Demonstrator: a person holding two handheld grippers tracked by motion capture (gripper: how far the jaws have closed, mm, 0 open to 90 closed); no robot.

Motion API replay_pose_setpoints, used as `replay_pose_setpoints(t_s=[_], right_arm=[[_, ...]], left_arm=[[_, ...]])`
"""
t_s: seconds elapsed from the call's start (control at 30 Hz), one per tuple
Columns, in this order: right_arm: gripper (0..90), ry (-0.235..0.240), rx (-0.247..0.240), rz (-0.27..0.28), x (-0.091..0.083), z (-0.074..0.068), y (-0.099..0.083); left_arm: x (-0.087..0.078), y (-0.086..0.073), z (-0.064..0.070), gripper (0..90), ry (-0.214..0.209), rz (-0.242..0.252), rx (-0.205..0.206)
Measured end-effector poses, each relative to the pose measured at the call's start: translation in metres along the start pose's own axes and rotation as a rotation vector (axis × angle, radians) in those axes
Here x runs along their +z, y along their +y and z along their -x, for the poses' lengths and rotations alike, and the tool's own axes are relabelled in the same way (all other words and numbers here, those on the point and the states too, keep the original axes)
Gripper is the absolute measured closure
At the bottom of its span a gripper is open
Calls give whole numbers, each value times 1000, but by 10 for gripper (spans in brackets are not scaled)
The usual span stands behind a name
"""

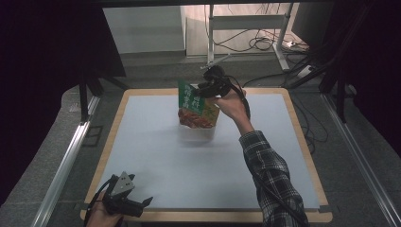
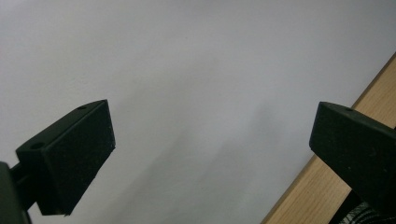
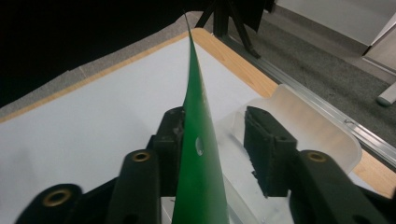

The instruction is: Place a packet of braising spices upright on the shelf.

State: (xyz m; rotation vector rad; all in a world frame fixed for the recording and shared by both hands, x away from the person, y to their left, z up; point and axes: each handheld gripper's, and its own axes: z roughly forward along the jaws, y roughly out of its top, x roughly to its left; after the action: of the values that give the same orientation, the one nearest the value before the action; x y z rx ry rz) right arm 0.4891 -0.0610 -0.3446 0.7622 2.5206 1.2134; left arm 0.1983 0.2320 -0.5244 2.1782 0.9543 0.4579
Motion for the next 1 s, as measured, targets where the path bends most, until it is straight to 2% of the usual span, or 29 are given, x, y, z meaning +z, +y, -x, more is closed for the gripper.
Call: replay_pose_setpoints(t_s=[0.3, 0.5, 0.67, 0.8, 1.0], right_arm=[[410, -26, -8, 8, -3, -6, 2], [326, -46, -16, 28, -8, -4, 1], [273, -47, -13, 44, -13, -3, 1], [198, -42, -8, 41, -18, -3, -1], [154, -31, -4, 45, -22, -4, -5]], left_arm=[[0, 0, 0, 3, 1, -2, 5], [0, 0, 1, 4, 1, -3, 6], [0, 0, 1, 4, 2, -3, 8], [1, 0, 1, 5, 3, -4, 9], [1, 0, 1, 6, 4, -5, 12]])
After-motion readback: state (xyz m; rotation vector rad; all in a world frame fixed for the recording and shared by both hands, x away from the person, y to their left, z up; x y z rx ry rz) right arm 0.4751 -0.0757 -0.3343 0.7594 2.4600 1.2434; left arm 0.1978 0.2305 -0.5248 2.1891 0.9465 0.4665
